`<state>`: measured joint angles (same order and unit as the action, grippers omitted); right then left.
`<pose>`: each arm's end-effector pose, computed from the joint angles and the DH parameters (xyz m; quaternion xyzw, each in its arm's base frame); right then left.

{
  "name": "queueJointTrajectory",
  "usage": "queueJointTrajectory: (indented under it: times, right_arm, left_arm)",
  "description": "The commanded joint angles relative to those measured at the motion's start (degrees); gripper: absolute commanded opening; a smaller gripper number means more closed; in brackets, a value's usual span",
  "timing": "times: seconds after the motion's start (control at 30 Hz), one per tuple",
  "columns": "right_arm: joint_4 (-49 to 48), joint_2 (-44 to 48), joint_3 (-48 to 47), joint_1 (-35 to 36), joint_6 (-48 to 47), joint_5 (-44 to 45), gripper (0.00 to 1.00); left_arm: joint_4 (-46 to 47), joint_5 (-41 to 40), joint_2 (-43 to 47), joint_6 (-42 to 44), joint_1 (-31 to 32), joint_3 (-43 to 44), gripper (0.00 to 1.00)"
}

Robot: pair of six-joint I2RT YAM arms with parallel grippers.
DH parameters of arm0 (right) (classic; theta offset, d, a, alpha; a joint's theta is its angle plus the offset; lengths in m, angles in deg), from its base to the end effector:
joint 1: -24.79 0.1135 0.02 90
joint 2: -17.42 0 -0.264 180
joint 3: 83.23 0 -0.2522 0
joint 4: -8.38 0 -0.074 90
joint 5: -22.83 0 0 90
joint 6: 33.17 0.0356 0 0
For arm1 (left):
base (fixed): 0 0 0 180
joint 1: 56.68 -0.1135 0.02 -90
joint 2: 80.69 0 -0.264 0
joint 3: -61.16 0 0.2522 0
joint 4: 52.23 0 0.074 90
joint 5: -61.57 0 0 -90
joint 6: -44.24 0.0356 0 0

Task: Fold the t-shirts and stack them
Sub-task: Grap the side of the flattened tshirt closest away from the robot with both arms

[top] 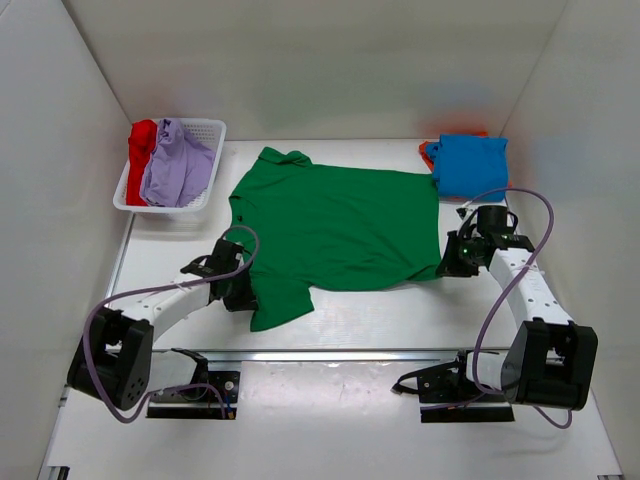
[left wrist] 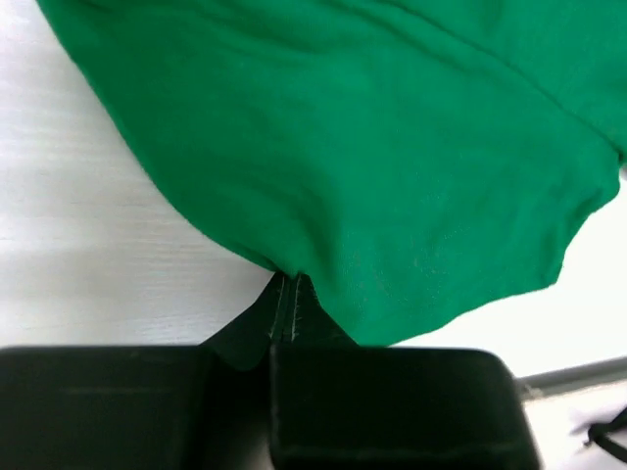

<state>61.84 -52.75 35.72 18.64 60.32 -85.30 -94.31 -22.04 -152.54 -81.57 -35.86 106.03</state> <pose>0.2290 -0.0135 0.2262 0.0434 0.9591 0.1476 0.2375 0.1870 -0.0754 0.1478 -0.1180 0.9748 -0.1343 0.1337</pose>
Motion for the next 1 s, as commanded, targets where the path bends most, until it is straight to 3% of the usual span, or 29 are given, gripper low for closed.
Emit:
queueJointTrajectory:
  times: [0.0, 0.27, 0.73, 0.97]
  right_arm:
    - [0.11, 1.36, 0.35, -1.75, 1.52, 1.61, 0.00]
    - [8.01, 1.62, -1.13, 2.27, -1.64, 4.50, 0.00]
    - [18.73, 2.67, -8.96, 5.71, -2.61, 4.15, 0.00]
    - [20.15, 0.30, -9.31, 8.00, -3.05, 4.95, 0.01]
  left_arm:
    - [-0.77, -4.46, 0.74, 0.31, 0.80, 0.70, 0.00]
    - [-11.66, -3.93, 13.30, 0.39, -0.86, 5.53, 0.00]
    - [-24.76, -1.03, 24.47, -1.19, -2.18, 15.37, 0.00]
    - [-24.25, 0.72, 20.72, 2.59, -7.46, 22.14, 0.00]
